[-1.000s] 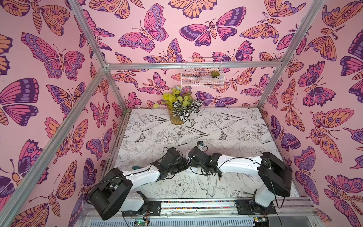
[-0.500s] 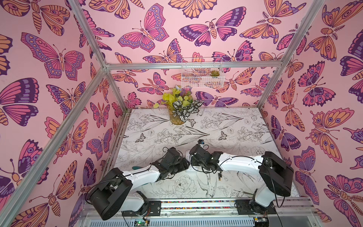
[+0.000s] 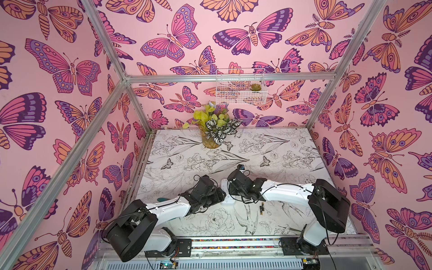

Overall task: Insert the battery into the alarm
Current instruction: Install the battery in the alarm.

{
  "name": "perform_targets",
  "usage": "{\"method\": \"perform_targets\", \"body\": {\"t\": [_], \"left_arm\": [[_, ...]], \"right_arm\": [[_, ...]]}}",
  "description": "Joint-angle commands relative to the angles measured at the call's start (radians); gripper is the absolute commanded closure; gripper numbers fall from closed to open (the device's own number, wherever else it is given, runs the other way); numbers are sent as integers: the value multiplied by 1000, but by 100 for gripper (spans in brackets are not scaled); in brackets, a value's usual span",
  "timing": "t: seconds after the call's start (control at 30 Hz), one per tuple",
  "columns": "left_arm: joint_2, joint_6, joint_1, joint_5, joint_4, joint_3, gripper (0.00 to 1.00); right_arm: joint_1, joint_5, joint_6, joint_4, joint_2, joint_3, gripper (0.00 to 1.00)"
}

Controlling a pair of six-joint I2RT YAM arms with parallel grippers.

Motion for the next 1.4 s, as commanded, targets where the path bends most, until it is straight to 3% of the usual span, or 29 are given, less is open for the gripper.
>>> {"method": "perform_targets", "body": {"t": [0.0, 0.4, 0.9, 1.13, 1.37], "left_arm": [[17, 5, 4, -9, -32, -9, 30], [25, 7, 3, -7, -29, -8, 30], [45, 2, 4, -3, -21, -3, 30], [35, -2, 4, -3, -21, -11, 29], [3, -1, 4, -8, -27, -14, 29]], "right_arm": [[-7, -26, 2, 14, 24, 12, 89], [-5, -42, 34, -19, 54, -24, 96], [57, -42, 99, -87, 38, -96, 96], [57, -8, 71, -99, 0, -50, 93], [55, 59, -31, -163, -134, 18, 84]]}}
